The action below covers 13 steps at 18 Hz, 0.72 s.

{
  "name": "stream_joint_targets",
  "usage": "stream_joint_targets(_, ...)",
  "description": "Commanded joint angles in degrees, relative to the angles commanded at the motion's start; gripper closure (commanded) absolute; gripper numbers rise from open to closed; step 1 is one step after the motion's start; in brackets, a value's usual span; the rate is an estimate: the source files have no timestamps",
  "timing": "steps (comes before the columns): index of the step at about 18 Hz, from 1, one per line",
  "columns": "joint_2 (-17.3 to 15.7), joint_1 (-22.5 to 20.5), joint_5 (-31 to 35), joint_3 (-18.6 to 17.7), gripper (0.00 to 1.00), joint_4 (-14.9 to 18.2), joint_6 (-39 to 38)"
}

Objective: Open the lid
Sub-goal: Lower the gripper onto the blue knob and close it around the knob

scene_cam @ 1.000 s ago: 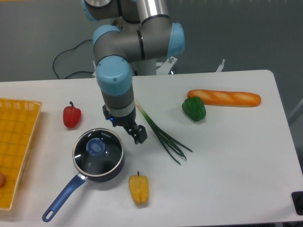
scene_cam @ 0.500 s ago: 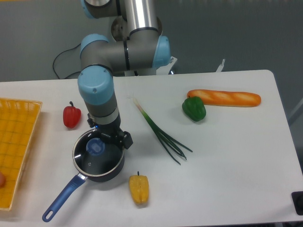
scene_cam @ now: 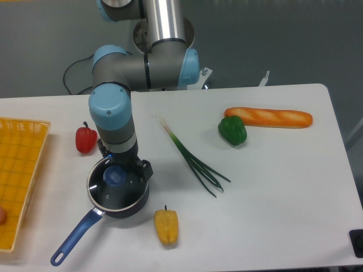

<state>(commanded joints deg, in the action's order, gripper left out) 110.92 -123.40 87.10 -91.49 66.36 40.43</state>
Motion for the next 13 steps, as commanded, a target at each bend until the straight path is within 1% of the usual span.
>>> stream_joint_targets(10,2.20,1.32,-1.41,2.46,0.00,-0.53,-0.88)
stream_joint_targets(13,2.64,1.50,-1.41,2.46,0.00,-1.93,-1.40)
